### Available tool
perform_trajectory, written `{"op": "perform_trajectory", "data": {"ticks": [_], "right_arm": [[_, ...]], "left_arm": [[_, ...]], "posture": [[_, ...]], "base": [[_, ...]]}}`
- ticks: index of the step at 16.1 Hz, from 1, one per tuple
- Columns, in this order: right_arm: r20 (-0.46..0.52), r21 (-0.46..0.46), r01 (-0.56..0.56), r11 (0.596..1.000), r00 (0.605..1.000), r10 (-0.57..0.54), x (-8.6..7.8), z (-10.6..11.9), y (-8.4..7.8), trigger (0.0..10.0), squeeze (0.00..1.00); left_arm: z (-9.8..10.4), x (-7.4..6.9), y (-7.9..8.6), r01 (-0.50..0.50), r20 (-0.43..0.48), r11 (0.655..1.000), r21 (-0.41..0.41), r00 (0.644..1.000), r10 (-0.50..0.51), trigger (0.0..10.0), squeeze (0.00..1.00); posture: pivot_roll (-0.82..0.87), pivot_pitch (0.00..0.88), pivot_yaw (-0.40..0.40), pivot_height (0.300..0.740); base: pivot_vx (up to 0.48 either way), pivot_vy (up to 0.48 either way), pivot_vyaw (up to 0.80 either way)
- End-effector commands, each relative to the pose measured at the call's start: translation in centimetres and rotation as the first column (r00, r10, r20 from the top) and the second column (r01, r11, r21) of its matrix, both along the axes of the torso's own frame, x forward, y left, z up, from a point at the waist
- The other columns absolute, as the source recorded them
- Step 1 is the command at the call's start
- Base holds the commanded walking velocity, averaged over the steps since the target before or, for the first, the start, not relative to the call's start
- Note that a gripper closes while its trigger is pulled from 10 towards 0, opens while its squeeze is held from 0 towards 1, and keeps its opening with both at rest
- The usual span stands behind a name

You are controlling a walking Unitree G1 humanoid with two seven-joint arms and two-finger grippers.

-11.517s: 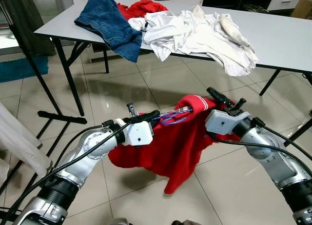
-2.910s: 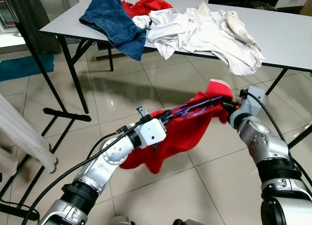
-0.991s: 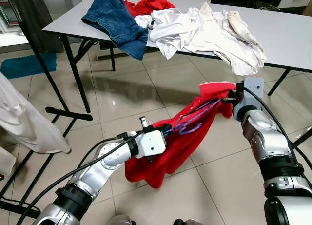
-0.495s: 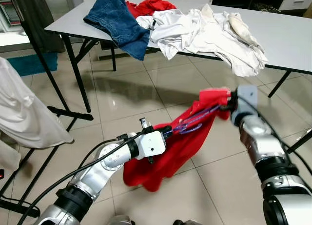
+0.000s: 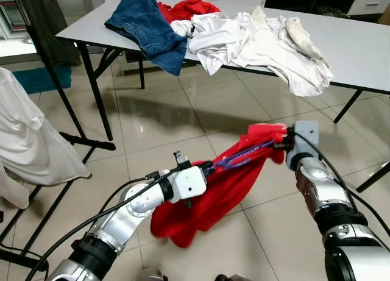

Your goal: Hang hanger

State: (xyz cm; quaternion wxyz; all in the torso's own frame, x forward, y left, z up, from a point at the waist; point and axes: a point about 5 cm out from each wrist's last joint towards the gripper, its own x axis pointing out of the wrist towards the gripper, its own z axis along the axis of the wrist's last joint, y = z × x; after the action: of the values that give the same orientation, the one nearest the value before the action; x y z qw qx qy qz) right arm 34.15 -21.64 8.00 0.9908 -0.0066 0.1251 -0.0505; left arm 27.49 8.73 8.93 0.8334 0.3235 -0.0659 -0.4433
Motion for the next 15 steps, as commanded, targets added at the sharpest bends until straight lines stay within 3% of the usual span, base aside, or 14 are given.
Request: {"op": "perform_trajectory", "data": {"ticks": [1,3,5,6,7,8,9,10,11,12,14,15], "right_arm": [[0.141,0.04,0.087,0.995,0.986,-0.092,0.0,2.1,-2.3,0.0,0.0],[0.207,0.106,0.094,0.99,0.972,-0.115,-0.1,2.7,-2.2,0.0,0.0],[0.205,0.118,0.052,0.992,0.976,-0.076,-0.8,1.9,-1.2,0.0,0.0],[0.196,0.121,0.044,0.992,0.978,-0.068,-1.0,1.6,-0.9,0.0,0.0],[0.186,0.12,0.039,0.992,0.981,-0.061,-1.2,1.2,-0.7,3.8,0.0],[0.18,0.125,0.037,0.991,0.982,-0.059,-1.4,0.9,-0.3,6.2,0.0],[0.179,0.125,0.034,0.992,0.982,-0.056,-1.4,0.8,-0.1,6.4,0.0],[0.172,0.125,0.04,0.991,0.983,-0.062,-1.4,0.8,-0.1,7.3,0.0],[0.159,0.118,0.043,0.992,0.985,-0.061,-1.4,0.6,0.0,7.2,0.0],[0.126,0.081,0.052,0.995,0.99,-0.062,-1.5,0.2,0.0,4.9,0.0],[0.086,0.072,0.124,0.99,0.988,-0.13,-1.5,-0.3,-0.6,3.1,0.0],[0.124,0.109,0.166,0.98,0.976,-0.179,-1.3,0.5,-1.1,2.4,0.0]], "left_arm": [[0.9,1.0,1.3,-0.09,0.036,0.995,-0.04,0.995,0.091,0.0,0.0],[1.0,1.2,1.1,-0.107,0.062,0.994,-0.028,0.992,0.109,0.0,0.0],[2.1,1.5,1.2,-0.179,0.044,0.969,-0.17,0.981,0.189,0.0,0.0],[2.0,1.5,1.3,-0.187,0.036,0.966,-0.178,0.98,0.196,0.0,0.0],[1.9,1.5,1.3,-0.187,0.029,0.965,-0.183,0.98,0.196,0.0,0.0],[2.0,1.4,1.2,-0.184,0.016,0.961,-0.205,0.981,0.192,0.0,0.0],[2.0,1.4,1.1,-0.187,0.007,0.956,-0.225,0.981,0.194,0.0,0.0],[2.1,1.4,1.2,-0.19,0.006,0.955,-0.226,0.98,0.197,0.0,0.0],[2.1,1.4,1.2,-0.193,0.005,0.954,-0.227,0.98,0.2,0.0,0.0],[2.2,1.5,1.1,-0.185,0.001,0.954,-0.237,0.982,0.191,0.0,0.0],[2.3,1.4,0.8,-0.159,-0.002,0.958,-0.238,0.987,0.163,0.0,0.0],[2.1,1.4,0.8,-0.151,-0.011,0.962,-0.229,0.988,0.153,0.0,0.0]], "posture": [[0.24,0.026,-0.056,0.74],[0.25,0.032,-0.051,0.74],[0.24,0.036,-0.055,0.74],[0.24,0.043,-0.055,0.74],[0.24,0.044,-0.055,0.74],[0.24,0.044,-0.054,0.74],[0.23,0.043,-0.052,0.74],[0.23,0.043,-0.052,0.74],[0.23,0.039,-0.052,0.74],[0.23,0.036,-0.053,0.74],[0.23,0.033,-0.055,0.74],[0.22,0.031,-0.054,0.74]], "base": [[0.0,0.0,0.0],[0.0,0.0,0.0],[0.0,0.0,0.0],[0.0,0.0,0.0],[0.0,0.0,0.0],[0.0,0.0,0.0],[0.0,0.0,0.0],[0.0,0.0,0.0],[0.0,0.0,0.0],[0.0,0.0,0.0],[0.0,0.0,0.0],[0.0,0.0,0.0]]}}
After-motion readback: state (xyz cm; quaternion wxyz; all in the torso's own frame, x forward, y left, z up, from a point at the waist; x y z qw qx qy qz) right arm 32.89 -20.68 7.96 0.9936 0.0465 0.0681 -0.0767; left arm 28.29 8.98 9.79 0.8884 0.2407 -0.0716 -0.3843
